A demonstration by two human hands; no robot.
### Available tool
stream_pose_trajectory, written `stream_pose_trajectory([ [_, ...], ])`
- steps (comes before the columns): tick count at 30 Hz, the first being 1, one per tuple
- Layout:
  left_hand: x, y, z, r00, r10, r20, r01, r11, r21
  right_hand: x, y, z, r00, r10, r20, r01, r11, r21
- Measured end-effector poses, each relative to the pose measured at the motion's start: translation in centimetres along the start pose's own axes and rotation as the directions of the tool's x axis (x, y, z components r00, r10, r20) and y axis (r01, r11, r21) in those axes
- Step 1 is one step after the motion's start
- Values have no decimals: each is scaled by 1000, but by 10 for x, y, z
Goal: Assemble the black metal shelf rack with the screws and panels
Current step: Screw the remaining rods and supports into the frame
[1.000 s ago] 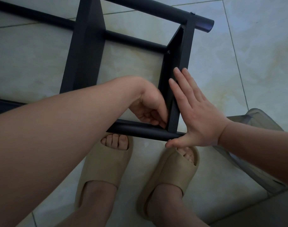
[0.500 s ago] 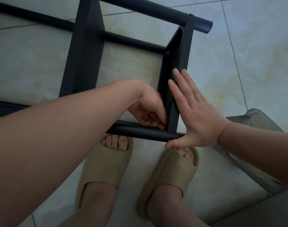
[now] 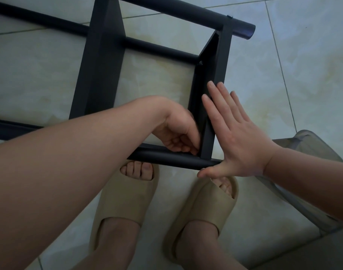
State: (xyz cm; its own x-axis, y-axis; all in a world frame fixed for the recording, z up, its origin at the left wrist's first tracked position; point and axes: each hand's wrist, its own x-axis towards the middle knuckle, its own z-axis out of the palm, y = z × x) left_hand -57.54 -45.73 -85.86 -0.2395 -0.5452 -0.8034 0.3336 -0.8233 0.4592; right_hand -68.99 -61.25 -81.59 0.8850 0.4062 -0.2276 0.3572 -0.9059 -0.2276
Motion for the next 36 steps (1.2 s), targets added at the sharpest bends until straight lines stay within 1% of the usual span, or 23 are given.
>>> stream_pose_trajectory([
  [4, 1, -1, 1, 1000, -7, 15, 8, 1000, -23, -1, -1, -2, 1000, 5, 15, -5, 1000, -6],
  [11, 0, 5, -2, 997, -81, 11, 80, 994, 69, -2, -1, -3, 1000, 11, 15, -11, 1000, 15],
  [19, -3, 10, -4, 995, -82, 64, 77, 995, 68, -3, -1, 0, 1000, 18, 18, -18, 999, 47],
  [23, -2, 10, -4, 995, -94, 19, 90, 985, 148, -2, -2, 0, 1000, 17, 16, -18, 998, 59],
  [26, 1, 10, -3, 995, -95, 13, 93, 987, 132, -2, -2, 1, 1000, 17, 10, -17, 998, 66],
  [29, 1, 11, -3, 995, -90, 41, 86, 991, 101, -2, -1, 3, 1000, 14, 4, -14, 997, 79],
  [32, -3, 11, -4, 994, -91, 58, 84, 990, 111, -2, -1, 5, 1000, 9, -7, -8, 996, 84],
  [36, 0, 8, -2, 995, -95, 15, 92, 985, 149, -1, 0, 5, 1000, 6, -13, -5, 996, 89],
])
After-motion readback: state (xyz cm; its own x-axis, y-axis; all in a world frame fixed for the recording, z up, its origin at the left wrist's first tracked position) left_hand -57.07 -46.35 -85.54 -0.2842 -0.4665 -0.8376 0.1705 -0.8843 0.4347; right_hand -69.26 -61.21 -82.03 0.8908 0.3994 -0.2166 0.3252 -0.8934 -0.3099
